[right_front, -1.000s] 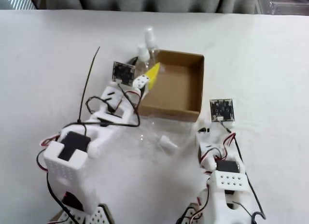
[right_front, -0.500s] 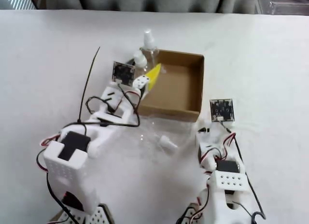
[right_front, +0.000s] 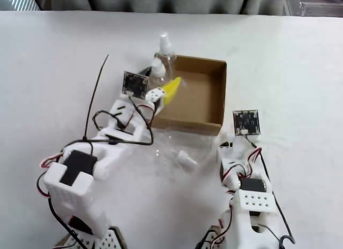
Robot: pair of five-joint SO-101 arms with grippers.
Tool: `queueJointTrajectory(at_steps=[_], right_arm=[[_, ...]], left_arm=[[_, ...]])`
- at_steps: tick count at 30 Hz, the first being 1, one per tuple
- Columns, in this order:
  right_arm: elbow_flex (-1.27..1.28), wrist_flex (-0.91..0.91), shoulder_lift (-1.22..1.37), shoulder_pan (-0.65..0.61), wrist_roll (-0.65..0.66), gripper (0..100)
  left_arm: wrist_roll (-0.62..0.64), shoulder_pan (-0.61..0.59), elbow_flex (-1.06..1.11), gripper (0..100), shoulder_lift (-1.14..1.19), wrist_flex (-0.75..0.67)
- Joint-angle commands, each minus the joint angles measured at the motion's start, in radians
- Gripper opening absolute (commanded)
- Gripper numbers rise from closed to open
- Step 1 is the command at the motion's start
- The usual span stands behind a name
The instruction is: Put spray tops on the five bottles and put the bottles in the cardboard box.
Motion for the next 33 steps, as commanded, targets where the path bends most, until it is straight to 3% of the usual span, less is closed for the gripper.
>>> queueJointTrajectory(at_steps=[1,13,18,33], right_arm=[[-0.006,-0.019,-0.019,-0.008,0.009,1.6],[-0.006,-0.019,-0.019,-0.008,0.009,1.6],[-0.006,-0.019,-0.019,-0.008,0.009,1.6],[-0.006,-0.019,-0.016,-0.004,0.009,1.6]], left_arm=[[0.0,-0.012,-0.014,41,-0.065,0.058],[0.021,-0.019,-0.006,43,-0.079,0.061],[0.021,-0.027,0.075,43,-0.223,0.104],[-0.037,-0.027,0.249,43,-0.783,0.755]])
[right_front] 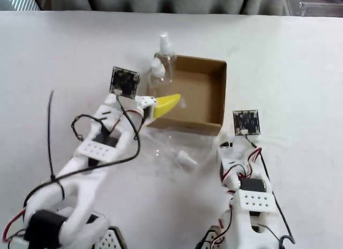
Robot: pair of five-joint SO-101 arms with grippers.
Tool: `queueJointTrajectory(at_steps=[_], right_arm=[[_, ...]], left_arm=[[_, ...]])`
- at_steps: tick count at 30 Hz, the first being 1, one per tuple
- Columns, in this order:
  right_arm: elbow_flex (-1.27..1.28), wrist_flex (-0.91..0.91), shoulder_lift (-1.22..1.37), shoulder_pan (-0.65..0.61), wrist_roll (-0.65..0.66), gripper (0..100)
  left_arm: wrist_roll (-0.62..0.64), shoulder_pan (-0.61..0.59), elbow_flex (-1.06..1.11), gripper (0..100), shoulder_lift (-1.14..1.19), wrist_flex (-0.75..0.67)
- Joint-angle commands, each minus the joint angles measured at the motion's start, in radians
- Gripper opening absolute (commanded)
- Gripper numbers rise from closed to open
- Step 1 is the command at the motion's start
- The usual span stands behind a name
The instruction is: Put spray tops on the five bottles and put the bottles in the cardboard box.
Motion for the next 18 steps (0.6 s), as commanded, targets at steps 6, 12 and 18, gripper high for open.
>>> queueJointTrajectory(at_steps=[6,12,18], right_arm=[[-0.006,-0.019,-0.016,-0.005,0.009,1.7],[-0.006,-0.019,-0.016,-0.005,0.009,1.7],[-0.006,-0.019,-0.018,-0.005,0.009,1.7]], left_arm=[[-0.018,-0.031,0.124,43,-0.343,0.252],[-0.018,-0.067,0.224,43,-0.591,0.422],[-0.018,-0.068,0.292,43,-0.8,0.612]])
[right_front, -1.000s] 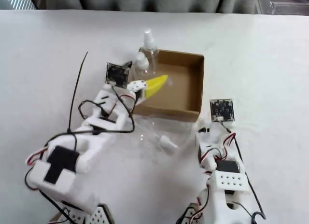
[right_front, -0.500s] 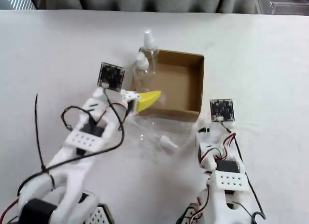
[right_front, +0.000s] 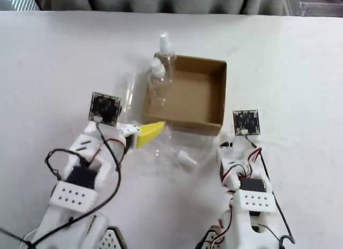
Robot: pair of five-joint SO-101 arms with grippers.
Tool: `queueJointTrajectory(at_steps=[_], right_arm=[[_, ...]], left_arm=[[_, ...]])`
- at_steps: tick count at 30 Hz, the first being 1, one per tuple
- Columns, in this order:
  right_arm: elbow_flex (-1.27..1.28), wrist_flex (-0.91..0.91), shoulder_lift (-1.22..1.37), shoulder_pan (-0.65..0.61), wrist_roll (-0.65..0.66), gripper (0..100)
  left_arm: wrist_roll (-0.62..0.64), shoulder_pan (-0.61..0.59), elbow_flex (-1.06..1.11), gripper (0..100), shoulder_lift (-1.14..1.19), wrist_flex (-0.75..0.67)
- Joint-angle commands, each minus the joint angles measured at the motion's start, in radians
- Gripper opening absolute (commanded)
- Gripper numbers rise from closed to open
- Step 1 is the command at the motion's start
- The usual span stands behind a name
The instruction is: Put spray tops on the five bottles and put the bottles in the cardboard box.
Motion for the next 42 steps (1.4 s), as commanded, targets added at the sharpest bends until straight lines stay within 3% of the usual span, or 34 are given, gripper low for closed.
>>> queueJointTrajectory(at_steps=[1,5,12,21,31,39,42], right_arm=[[-0.006,-0.019,-0.018,-0.005,0.009,1.7],[-0.006,-0.019,-0.018,-0.005,0.009,1.7],[-0.006,-0.019,-0.015,-0.008,0.009,1.7],[-0.006,-0.019,-0.015,-0.008,0.009,1.7],[-0.006,-0.013,-0.021,-0.008,0.009,1.6],[-0.006,-0.013,-0.021,-0.007,0.009,1.6],[-0.006,-0.013,-0.021,-0.007,0.009,1.6]], left_arm=[[-0.012,-0.015,-0.005,43,-0.127,0.143],[-0.012,-0.053,-0.009,37,-0.231,0.287],[-0.031,-0.139,-0.009,2,-0.367,0.308],[-0.012,-0.243,-0.005,2,-0.409,0.348],[-0.095,-0.2,-0.203,2,-0.403,0.687],[-0.103,-0.196,-0.43,2,-0.021,0.713],[-0.21,-0.133,-0.489,2,0.13,0.713]])
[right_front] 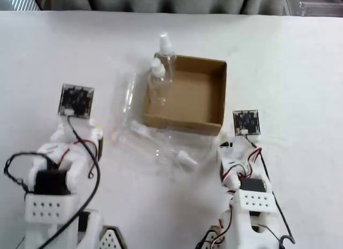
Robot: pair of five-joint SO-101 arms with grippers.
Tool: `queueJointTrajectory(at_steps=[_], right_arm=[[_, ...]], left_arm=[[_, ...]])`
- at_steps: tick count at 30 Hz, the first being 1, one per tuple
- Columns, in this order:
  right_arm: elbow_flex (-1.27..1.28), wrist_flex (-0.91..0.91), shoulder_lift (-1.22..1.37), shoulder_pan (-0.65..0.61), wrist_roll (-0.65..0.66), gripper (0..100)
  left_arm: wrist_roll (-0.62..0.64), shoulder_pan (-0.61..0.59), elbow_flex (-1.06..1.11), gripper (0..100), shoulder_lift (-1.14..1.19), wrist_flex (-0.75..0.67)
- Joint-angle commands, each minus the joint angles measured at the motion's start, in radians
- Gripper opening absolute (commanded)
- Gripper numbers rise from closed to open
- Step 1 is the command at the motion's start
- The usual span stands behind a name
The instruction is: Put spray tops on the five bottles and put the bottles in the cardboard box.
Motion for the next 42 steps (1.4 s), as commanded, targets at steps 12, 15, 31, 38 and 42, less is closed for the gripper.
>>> queueJointTrajectory(at_steps=[12,15,31,38,42], right_arm=[[-0.006,-0.018,-0.016,-0.008,0.009,1.7],[-0.006,-0.019,-0.015,-0.008,0.009,1.7],[-0.006,-0.019,-0.015,-0.01,0.011,1.7],[-0.006,-0.019,-0.015,-0.01,0.011,1.7],[-0.006,-0.019,-0.015,-0.01,0.011,1.7]], left_arm=[[-0.789,0.317,-0.118,2,0.355,-0.06],[-0.905,0.397,-0.095,3,0.355,-0.071],[-1.18,0.493,-0.118,19,0.358,0.123],[-1.18,0.57,-0.16,25,0.541,0.049],[-1.178,0.55,-0.285,31,0.763,0.055]])
